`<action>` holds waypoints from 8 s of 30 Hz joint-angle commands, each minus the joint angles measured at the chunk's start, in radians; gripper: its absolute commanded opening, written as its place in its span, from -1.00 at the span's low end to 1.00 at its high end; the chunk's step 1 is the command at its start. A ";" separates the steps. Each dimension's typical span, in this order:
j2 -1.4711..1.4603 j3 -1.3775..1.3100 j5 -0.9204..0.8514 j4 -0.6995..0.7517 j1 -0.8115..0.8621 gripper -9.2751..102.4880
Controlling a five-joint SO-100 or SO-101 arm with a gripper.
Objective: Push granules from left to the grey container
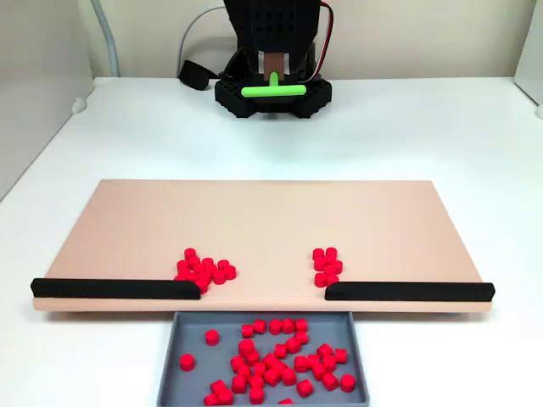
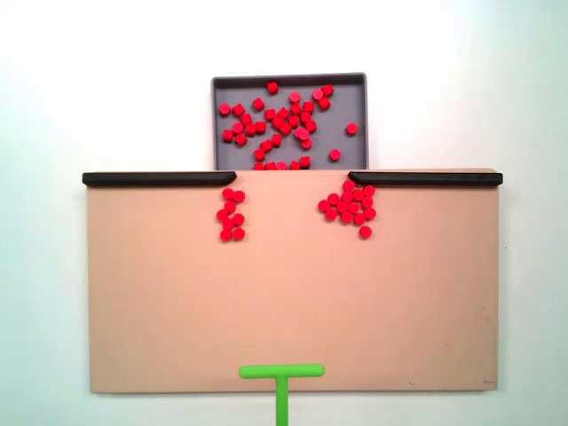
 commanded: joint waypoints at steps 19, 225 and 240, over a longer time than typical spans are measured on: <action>-0.117 -0.006 0.161 -0.003 -0.066 -0.84; -1.292 -1.339 1.835 0.094 -0.371 -0.84; -1.312 -1.341 1.842 0.094 -0.353 -0.84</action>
